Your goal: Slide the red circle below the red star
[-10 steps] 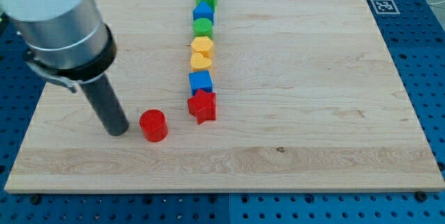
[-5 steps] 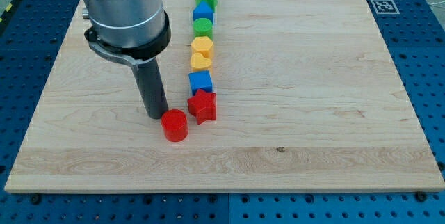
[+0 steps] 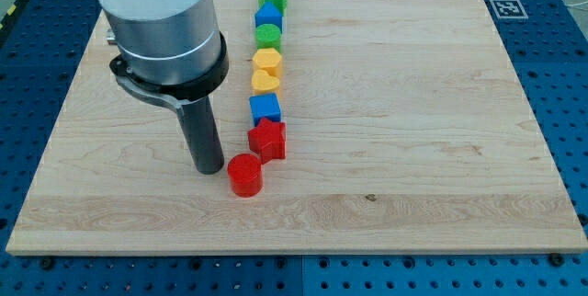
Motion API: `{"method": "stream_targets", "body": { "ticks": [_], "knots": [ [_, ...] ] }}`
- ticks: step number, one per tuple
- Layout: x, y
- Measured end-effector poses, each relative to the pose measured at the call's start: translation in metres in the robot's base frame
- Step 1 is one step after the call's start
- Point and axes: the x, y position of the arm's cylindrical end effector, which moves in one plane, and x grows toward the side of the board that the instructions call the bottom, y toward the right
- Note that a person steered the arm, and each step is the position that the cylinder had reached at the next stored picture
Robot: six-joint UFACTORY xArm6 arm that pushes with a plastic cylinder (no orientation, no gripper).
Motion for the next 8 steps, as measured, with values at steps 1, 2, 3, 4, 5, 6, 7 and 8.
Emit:
{"method": "stream_targets", "body": {
  "ticks": [1,2,3,4,5,6,7,8],
  "knots": [
    [0.009,0.004],
    [0.02,0.014],
    [0.02,0.026],
    [0.023,0.03],
    [0.037,0.03],
    [0.037,0.03],
    [0.038,0.039],
    [0.049,0.063]
  ]
}}
